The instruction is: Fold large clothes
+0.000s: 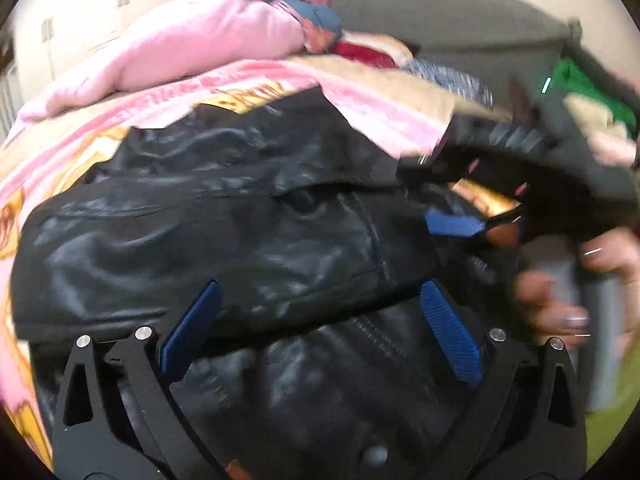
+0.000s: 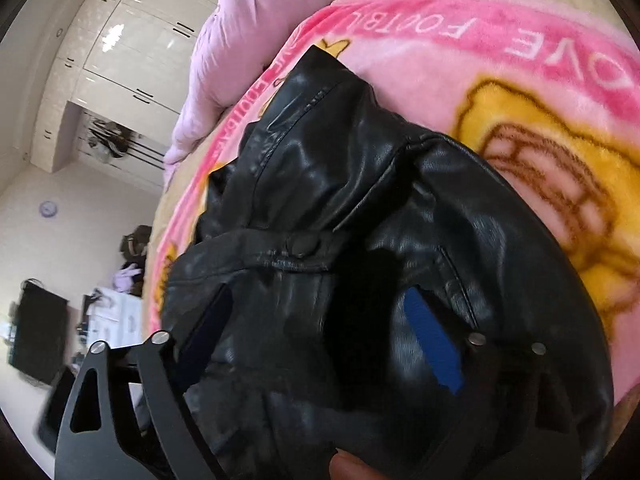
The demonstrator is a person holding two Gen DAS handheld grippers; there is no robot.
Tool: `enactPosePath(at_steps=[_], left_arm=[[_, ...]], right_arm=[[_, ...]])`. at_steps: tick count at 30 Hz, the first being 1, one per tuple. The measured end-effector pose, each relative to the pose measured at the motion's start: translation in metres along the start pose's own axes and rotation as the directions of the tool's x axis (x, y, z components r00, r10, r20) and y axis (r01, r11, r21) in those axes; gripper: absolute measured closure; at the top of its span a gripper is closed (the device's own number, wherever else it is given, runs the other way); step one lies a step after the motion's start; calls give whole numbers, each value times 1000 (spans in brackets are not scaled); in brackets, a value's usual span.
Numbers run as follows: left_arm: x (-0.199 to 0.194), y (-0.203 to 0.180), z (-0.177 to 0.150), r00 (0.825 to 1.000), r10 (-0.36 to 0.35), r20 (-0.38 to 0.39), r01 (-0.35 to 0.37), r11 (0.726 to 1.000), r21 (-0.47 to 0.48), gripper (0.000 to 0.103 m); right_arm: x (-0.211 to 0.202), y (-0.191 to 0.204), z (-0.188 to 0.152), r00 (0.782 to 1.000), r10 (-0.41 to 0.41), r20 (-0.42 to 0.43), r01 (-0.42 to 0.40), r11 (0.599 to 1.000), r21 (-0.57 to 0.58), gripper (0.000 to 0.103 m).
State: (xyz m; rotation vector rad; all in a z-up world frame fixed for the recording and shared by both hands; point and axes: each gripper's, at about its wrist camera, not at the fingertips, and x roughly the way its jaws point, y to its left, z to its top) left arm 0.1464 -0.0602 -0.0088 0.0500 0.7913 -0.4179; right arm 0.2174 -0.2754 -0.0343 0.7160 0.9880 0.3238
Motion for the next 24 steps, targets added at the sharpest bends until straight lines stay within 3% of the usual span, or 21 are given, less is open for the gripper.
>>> enactPosePath(at_steps=[1, 4, 6, 7, 8, 11, 17, 22, 24], left_arm=[[-7, 6, 1, 1000, 0, 16, 0, 1000, -21, 10], [-38, 43, 4, 994, 62, 86, -51, 991, -123, 10], [-54, 68, 7, 985, 128, 113, -104, 974, -201, 10], [-62, 84, 7, 978, 171, 123, -136, 959, -249, 10], [-68, 99, 7, 971, 202, 128, -159, 945, -286, 10], [-81, 140, 3, 958, 257, 130, -190, 904, -383, 10], [-99, 189, 7, 946, 288, 148, -173, 835, -523, 10], [-83, 200, 27, 950, 279, 139, -160, 819, -551, 10], [-66, 200, 37, 956, 267, 124, -161, 827, -538, 10]], right_arm=[[5, 2, 1, 1000, -14, 2, 14, 1000, -7, 21], [19, 7, 5, 999, -44, -13, 44, 999, -21, 42], [26, 14, 6, 998, -54, -25, 52, 997, -62, 75], [27, 18, 3, 999, -46, -24, 44, 996, -76, 78], [23, 26, 0, 999, -34, -2, 33, 993, -111, 89], [5, 57, -4, 996, -14, 84, 35, 966, -258, 92], [-34, 136, 11, 969, 79, 233, 59, 844, -533, 94], [-43, 162, 30, 944, 107, 312, 114, 782, -612, 94], [-41, 156, 35, 933, 104, 343, 143, 769, -623, 94]])
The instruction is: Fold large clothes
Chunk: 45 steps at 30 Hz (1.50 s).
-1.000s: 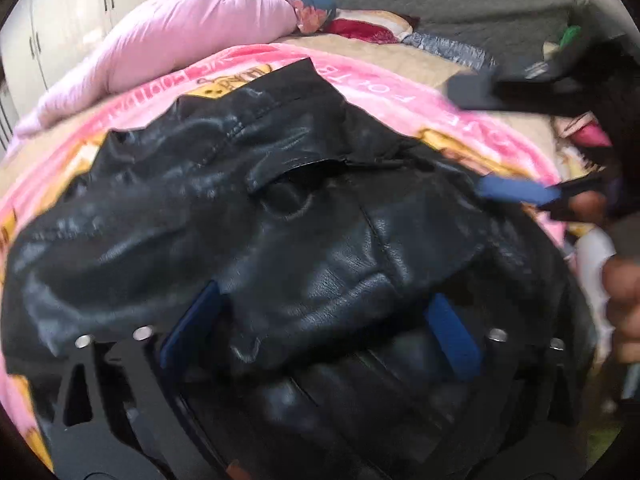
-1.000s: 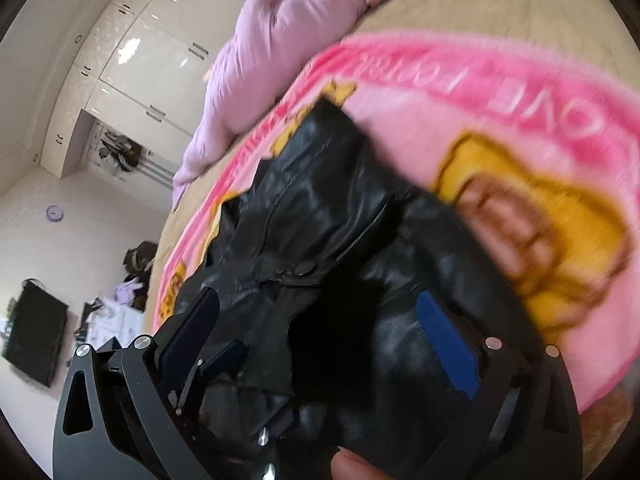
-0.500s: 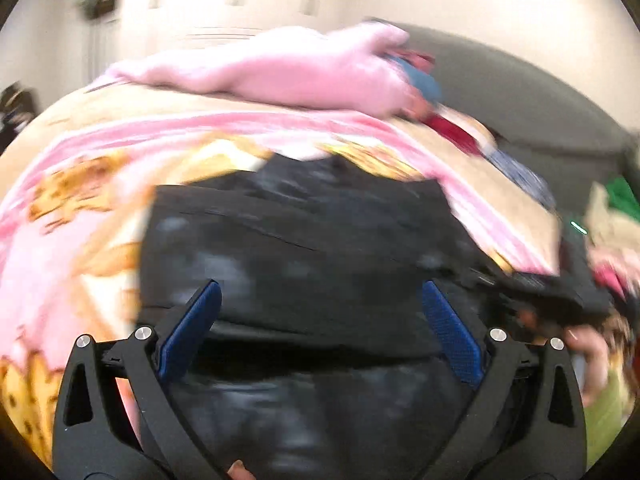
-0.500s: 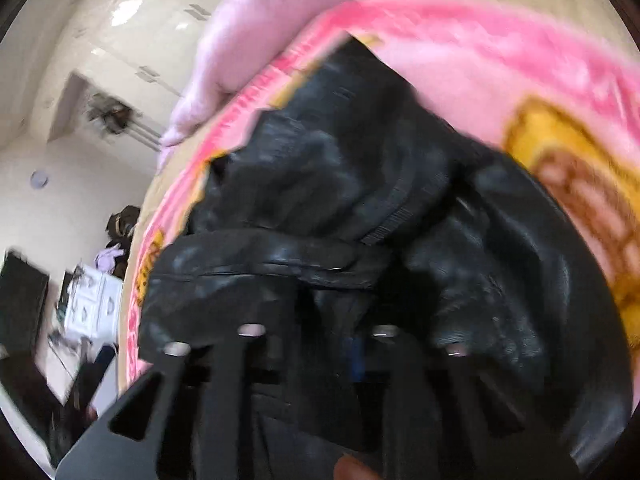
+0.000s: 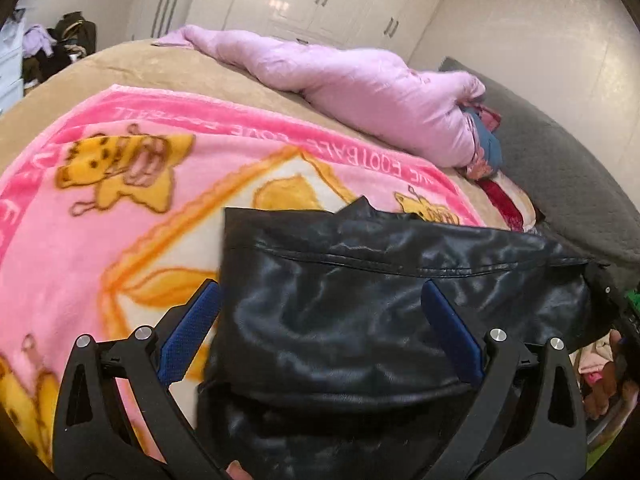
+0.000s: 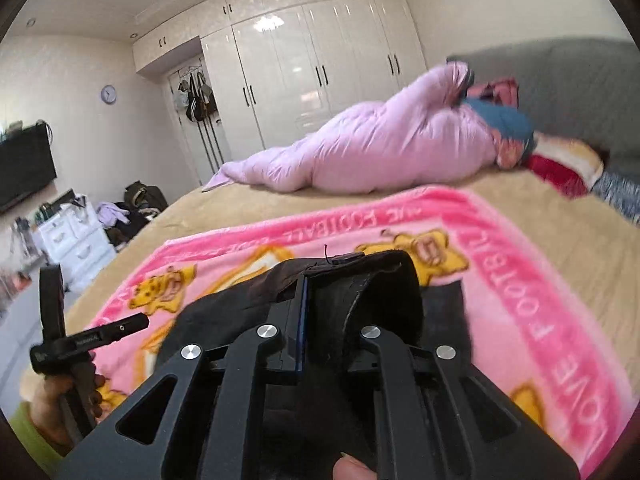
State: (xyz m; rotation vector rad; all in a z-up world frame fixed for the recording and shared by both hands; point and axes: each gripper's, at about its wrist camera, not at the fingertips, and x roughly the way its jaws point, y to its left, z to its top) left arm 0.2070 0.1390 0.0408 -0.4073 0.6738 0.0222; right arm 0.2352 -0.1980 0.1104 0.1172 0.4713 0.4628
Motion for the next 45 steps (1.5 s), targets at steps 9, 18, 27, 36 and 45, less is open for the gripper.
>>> enactPosePath(at_steps=[9, 18, 27, 36, 45], left_arm=[[70, -19, -16, 990, 72, -123, -68, 997, 42, 10], [96, -26, -41, 978, 144, -153, -120, 980, 156, 10], [103, -19, -46, 979, 125, -161, -104, 985, 136, 10], [94, -20, -45, 983, 104, -151, -85, 988, 125, 10], [73, -46, -57, 982, 83, -171, -57, 986, 157, 10]], right_arm=[[48, -49, -38, 989, -75, -124, 87, 992, 92, 94], [64, -63, -54, 979, -73, -191, 100, 986, 136, 93], [80, -85, -65, 954, -81, -288, 149, 963, 224, 73], [51, -95, -52, 977, -83, -195, 137, 949, 283, 60], [64, -62, -49, 984, -3, -179, 38, 980, 196, 60]])
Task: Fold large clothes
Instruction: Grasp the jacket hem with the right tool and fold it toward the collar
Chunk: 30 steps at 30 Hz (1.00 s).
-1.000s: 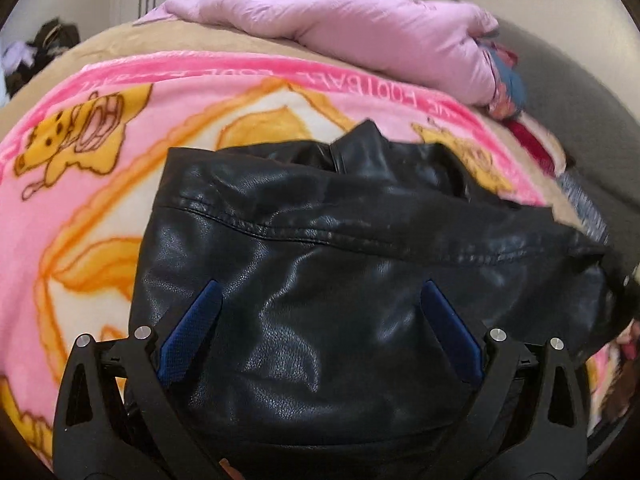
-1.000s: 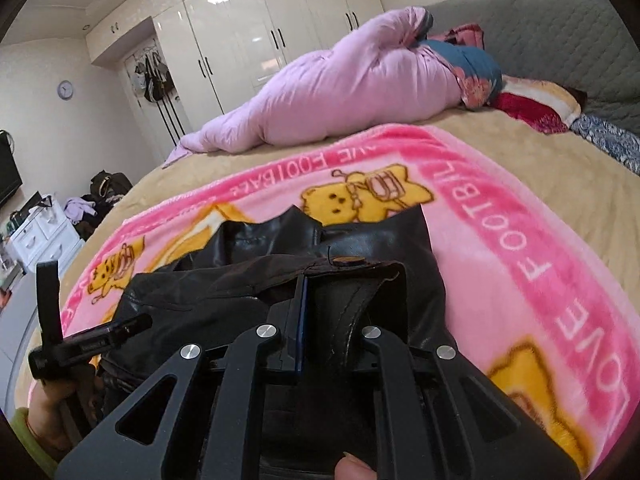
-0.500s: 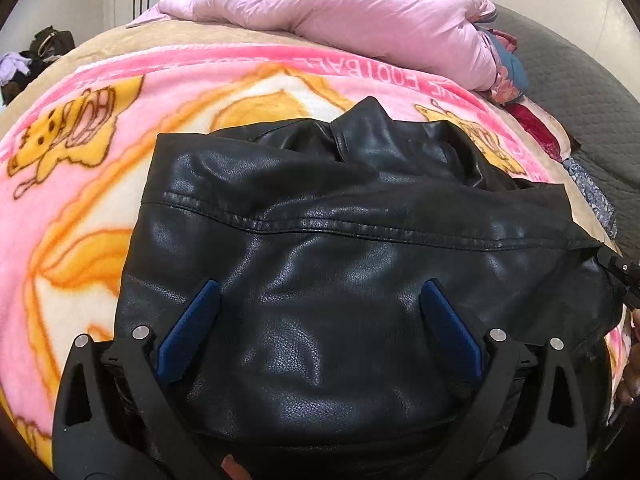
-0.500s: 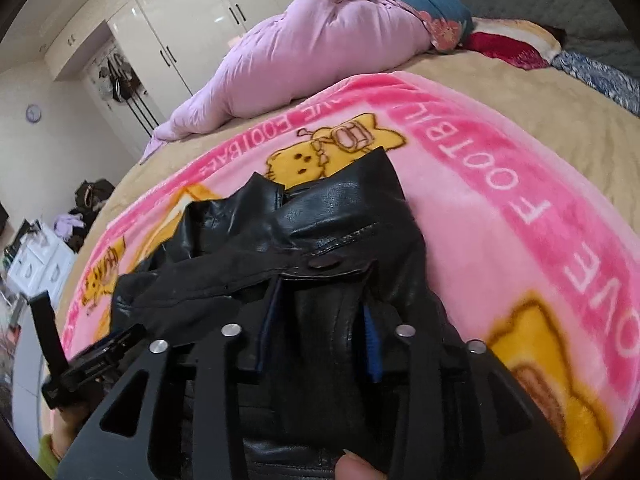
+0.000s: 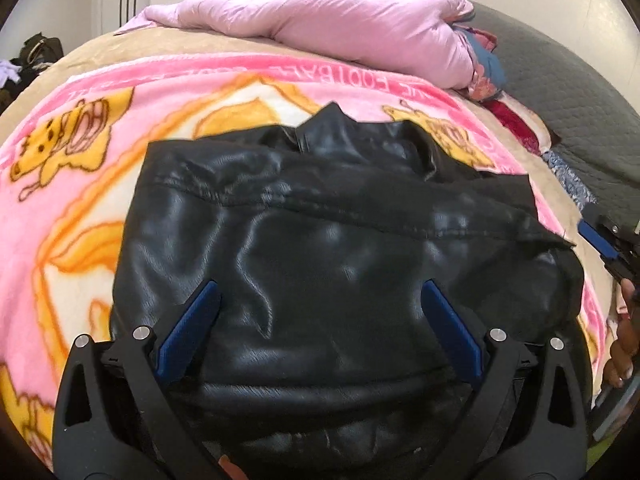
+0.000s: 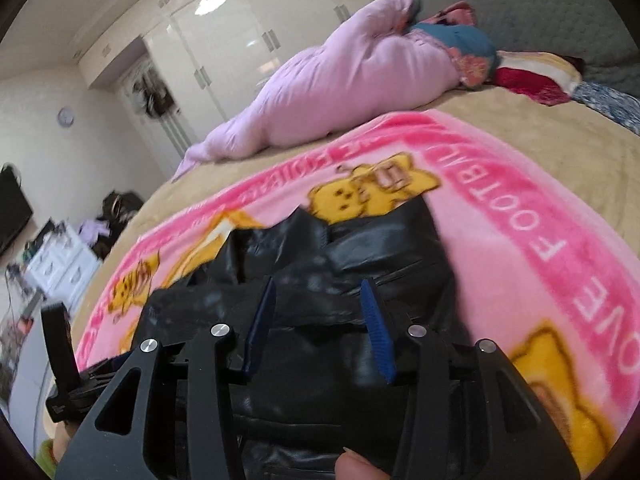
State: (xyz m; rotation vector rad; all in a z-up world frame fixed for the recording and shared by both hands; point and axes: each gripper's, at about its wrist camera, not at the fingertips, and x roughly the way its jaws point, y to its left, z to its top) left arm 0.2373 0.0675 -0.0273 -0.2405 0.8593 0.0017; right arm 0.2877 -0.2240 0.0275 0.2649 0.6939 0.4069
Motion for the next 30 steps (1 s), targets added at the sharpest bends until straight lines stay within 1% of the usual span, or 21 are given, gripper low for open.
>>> enactPosePath(at_steps=[3, 6, 9, 13, 17, 19, 21, 24, 26, 30], left_arm=[[6, -3, -6, 1000, 17, -14, -17, 1000, 15, 10], [10, -1, -11, 1000, 23, -20, -23, 1000, 15, 10], [14, -1, -14, 999, 30, -20, -29, 999, 19, 10], [14, -3, -17, 999, 35, -14, -35, 999, 25, 10], [11, 1, -17, 1000, 17, -11, -17, 1000, 3, 10], [6, 2, -16, 1000, 2, -10, -2, 1000, -25, 10], [0, 1, -17, 1000, -6, 0, 6, 999, -34, 10], [-10, -4, -17, 1000, -20, 11, 20, 999, -30, 10], [-14, -7, -18, 999, -33, 8, 34, 999, -28, 10], [-16, -9, -23, 999, -42, 8, 43, 999, -33, 10]], right_arm=[[19, 9, -8, 998, -11, -60, 9, 999, -32, 60], [34, 9, -16, 993, -41, -110, 37, 999, -39, 61], [51, 1, -24, 980, -81, -183, 74, 996, -40, 61], [69, -10, -34, 967, -87, -239, 84, 996, -22, 61], [63, -6, -34, 973, -82, -214, 75, 996, -40, 60], [52, 0, -31, 981, -80, -179, 69, 995, -66, 59], [38, 9, -27, 988, -63, -143, 51, 995, -90, 54], [22, 15, -22, 993, -33, -110, 23, 996, -92, 53], [15, 19, -19, 995, -17, -101, 7, 996, -92, 53], [6, 27, -16, 994, 32, -102, -43, 993, -111, 47]])
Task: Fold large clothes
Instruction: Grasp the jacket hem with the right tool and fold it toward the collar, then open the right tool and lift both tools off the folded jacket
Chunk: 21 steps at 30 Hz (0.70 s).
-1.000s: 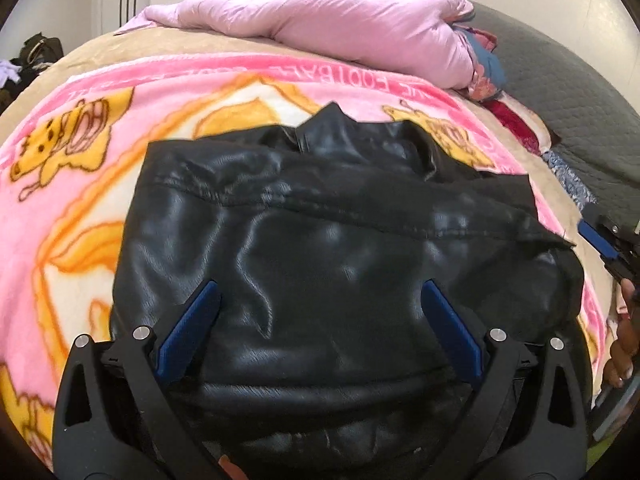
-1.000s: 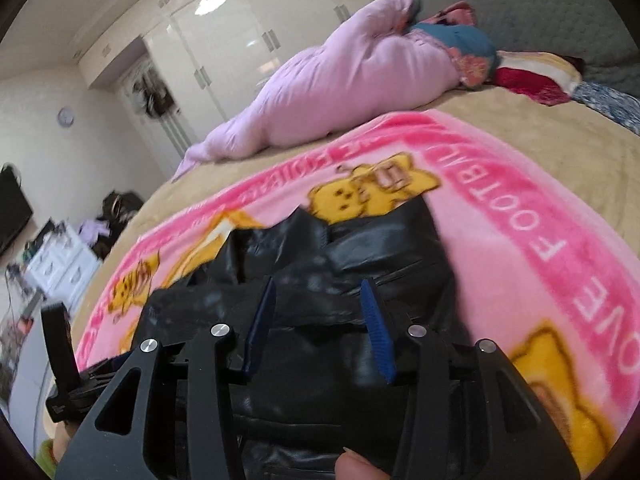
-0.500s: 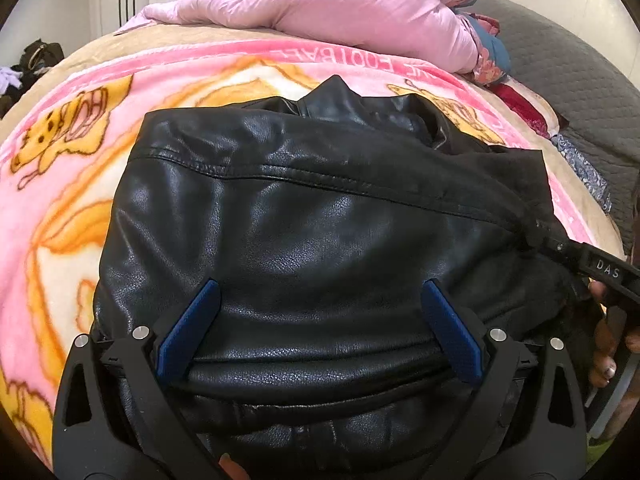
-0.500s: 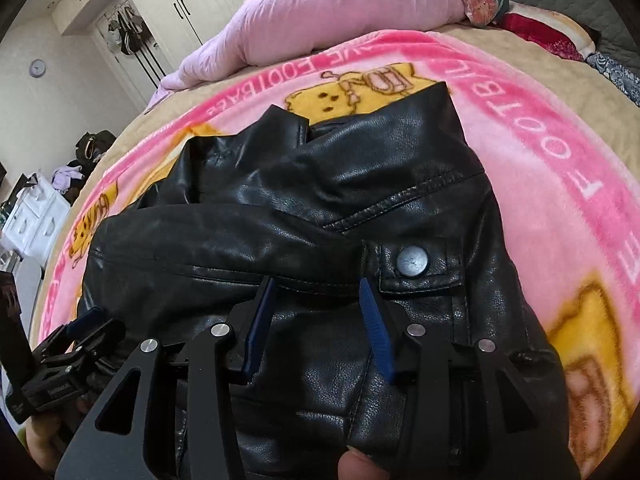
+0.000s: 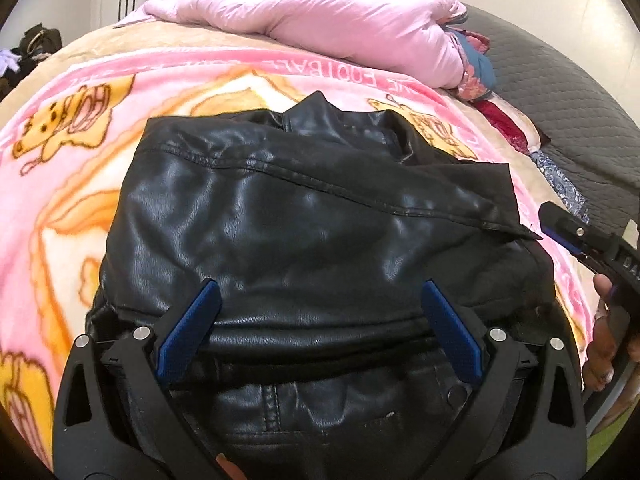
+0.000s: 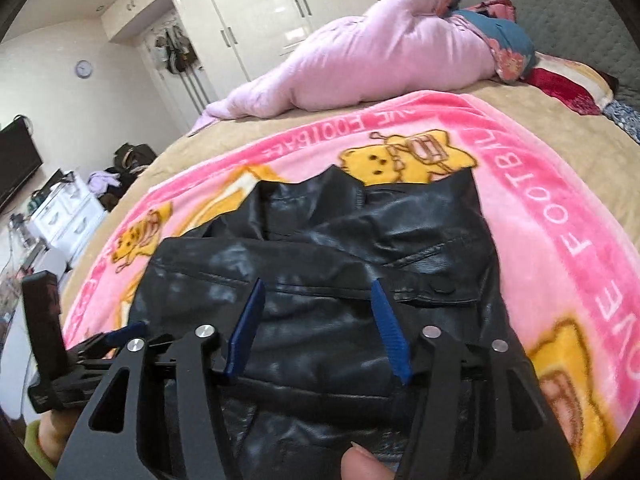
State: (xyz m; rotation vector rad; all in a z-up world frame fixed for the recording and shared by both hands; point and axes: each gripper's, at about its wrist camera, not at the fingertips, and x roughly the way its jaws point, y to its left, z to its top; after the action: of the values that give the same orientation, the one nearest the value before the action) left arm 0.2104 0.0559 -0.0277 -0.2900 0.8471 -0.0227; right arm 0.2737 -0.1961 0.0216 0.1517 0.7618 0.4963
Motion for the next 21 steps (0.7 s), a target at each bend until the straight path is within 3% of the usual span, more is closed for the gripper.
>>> enactPosePath(at_steps=[5, 9, 14, 18, 21], left_arm=[[2, 1, -4, 1000, 4, -8, -4, 1000, -8, 10], [3, 2, -6, 1000, -12, -12, 12, 1000, -7, 10], [-3, 3, -8, 1000, -15, -7, 15, 1000, -12, 10], [-15, 5, -8, 998, -58, -3, 58, 997, -50, 10], [-25, 4, -8, 998, -68, 12, 68, 996, -52, 10]], right_arm=[[21, 8, -10, 995, 5, -103, -7, 1000, -25, 46], [51, -5, -29, 975, -25, -221, 30, 999, 21, 46], [42, 2, -30, 981, -42, -192, 43, 999, 0, 46], [18, 4, -27, 989, -56, -134, 57, 998, 8, 45], [-4, 3, -23, 996, -55, -66, 58, 998, 37, 33]])
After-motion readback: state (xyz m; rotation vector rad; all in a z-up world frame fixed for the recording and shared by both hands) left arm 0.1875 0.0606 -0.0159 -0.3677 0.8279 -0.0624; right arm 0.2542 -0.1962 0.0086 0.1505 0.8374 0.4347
